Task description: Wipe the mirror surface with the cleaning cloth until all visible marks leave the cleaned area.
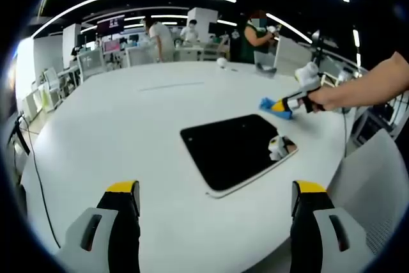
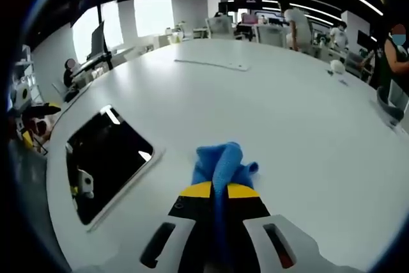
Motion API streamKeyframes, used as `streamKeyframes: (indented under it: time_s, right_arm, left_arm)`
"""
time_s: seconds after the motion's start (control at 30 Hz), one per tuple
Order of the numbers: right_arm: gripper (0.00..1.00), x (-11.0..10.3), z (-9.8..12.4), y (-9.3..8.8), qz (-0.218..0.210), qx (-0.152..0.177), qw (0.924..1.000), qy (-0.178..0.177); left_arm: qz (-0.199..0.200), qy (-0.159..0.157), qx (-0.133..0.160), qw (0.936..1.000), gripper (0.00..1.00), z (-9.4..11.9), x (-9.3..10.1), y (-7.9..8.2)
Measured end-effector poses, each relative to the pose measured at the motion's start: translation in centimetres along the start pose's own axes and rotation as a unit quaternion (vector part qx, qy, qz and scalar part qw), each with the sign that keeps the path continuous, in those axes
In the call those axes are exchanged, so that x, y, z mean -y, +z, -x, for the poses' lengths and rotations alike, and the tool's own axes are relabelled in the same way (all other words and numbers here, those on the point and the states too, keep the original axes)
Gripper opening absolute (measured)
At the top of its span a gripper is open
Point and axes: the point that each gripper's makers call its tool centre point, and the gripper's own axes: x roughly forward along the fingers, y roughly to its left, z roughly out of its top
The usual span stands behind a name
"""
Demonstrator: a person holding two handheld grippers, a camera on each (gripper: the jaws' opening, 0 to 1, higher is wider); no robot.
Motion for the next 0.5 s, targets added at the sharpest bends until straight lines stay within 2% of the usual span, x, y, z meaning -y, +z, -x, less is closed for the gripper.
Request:
streamKeyframes:
  time_s: [0.3,0.5]
  right_arm:
    - [0.01,0.7,0.7,0.7,-0.021,-0.006,0.9998,0.0]
    - [0.01,0.9,1.1,0.8,-0.035,-0.011,0.9993,-0.002]
  left_arm:
    - [0.001,-0.003,-0.003,1.0,0.97,-0.1,0.1,-0.1]
    - [0.001,-0.002,0.001,1.0,0.98,-0.1,0.1,0.0]
